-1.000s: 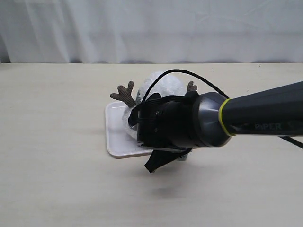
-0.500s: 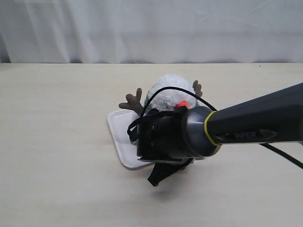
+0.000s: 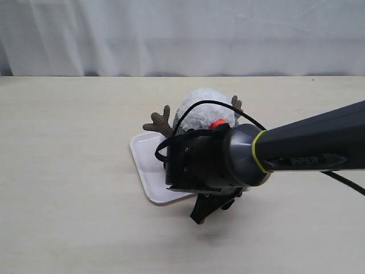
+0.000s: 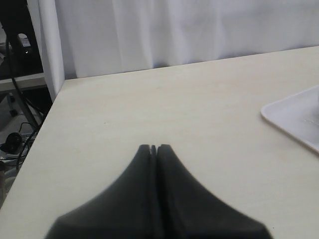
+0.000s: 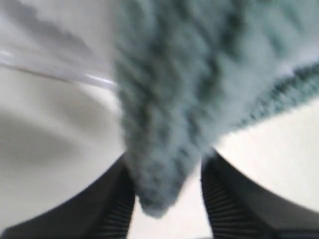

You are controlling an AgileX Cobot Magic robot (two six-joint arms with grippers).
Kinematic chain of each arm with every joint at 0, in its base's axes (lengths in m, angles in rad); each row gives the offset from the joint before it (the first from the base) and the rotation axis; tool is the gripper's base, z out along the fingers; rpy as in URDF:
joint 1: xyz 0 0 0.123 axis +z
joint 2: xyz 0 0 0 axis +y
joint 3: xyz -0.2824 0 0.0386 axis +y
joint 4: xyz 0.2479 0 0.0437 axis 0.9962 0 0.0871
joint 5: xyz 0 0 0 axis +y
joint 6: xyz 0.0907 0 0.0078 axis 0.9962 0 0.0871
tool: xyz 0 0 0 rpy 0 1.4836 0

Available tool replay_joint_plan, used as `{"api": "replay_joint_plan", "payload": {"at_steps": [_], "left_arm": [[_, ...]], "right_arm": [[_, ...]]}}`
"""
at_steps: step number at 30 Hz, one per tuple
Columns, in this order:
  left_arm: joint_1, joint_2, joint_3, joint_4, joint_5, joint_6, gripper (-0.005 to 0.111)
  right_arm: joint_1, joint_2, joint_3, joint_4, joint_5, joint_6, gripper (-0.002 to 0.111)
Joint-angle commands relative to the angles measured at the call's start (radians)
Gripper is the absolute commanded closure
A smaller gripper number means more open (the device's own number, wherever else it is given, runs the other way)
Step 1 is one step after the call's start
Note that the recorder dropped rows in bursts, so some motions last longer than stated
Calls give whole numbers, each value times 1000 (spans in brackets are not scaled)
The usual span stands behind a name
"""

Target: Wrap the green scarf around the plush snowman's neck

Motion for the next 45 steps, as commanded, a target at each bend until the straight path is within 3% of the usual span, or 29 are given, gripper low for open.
{"api": "replay_joint_plan", "payload": {"at_steps": [1, 6, 13, 20, 25, 30, 35, 45], "left_arm": [[-6, -2, 2, -3, -12, 0, 107], [-6, -2, 2, -3, -12, 0, 107], [-6, -2, 2, -3, -12, 0, 107], [-6, -2, 2, -3, -12, 0, 107], [-6, -2, 2, -3, -12, 0, 107], [-6, -2, 2, -3, -12, 0, 107], [-6, -2, 2, -3, -12, 0, 107], [-6, -2, 2, -3, -12, 0, 107]], "right_arm": [[-1, -36, 1, 30, 76, -19, 50], [-15, -82, 15, 89, 58, -20, 45], [-25, -212, 107, 127, -122, -19, 45], [-141, -345, 159, 404, -197, -255, 45], [-240, -411, 219, 420, -235, -256, 45], [-340, -424, 313, 458, -493, -254, 45], [-364, -397, 394, 453, -830, -241, 45], [-492, -266, 396, 441, -968, -184, 45]]}}
